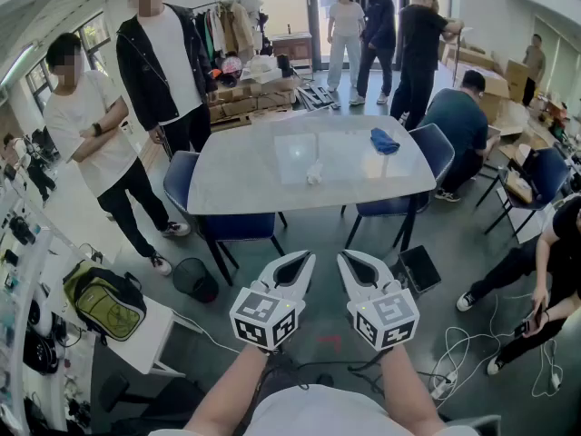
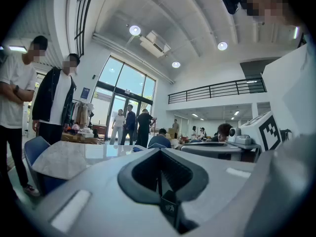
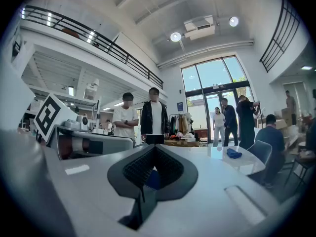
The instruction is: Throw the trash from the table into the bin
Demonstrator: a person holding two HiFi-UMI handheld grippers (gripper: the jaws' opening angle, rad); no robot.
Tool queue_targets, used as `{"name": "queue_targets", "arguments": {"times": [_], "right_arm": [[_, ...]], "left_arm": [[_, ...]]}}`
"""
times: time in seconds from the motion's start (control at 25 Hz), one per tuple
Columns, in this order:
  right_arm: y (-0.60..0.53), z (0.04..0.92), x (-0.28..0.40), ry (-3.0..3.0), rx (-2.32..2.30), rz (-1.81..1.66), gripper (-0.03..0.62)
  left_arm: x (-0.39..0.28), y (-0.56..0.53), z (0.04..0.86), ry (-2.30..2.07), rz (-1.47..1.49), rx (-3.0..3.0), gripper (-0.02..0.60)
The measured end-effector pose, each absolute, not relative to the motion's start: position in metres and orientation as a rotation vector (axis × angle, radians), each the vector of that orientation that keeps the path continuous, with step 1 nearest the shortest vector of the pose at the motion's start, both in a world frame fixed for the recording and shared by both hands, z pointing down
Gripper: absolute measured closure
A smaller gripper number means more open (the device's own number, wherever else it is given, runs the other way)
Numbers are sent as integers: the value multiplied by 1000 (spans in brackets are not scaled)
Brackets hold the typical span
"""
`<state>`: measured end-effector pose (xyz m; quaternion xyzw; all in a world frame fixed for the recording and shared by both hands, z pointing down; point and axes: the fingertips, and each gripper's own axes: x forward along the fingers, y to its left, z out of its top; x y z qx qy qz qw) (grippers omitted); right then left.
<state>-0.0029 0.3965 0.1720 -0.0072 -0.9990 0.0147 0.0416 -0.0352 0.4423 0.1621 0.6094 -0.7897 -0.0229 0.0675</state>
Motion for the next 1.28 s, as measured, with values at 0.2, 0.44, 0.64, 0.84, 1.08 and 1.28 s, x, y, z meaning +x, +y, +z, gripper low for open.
{"name": "queue_targets", "arguments": {"times": [0.2, 0.44, 0.64, 0.84, 1.08, 1.28], "right_arm": [[403, 173, -5, -3065, -18, 65, 566], [401, 174, -5, -3056, -24, 53, 566], [399, 173, -7, -3051, -24, 46, 566], [390, 174, -10, -3051, -25, 51, 566], [373, 175, -18, -3062, -27, 59, 566], [363, 180, -34, -3064, -21, 82, 566]], "left_arm": [[-38, 449, 164, -2378, -73, 1837, 580], [-37, 446, 166, -2374, -76, 1833, 580], [-39, 446, 164, -2376, -76, 1830, 580], [-43, 438, 167, -2374, -66, 1826, 580], [-50, 421, 167, -2380, -60, 1830, 580], [-66, 413, 172, -2378, -57, 1819, 580]]}}
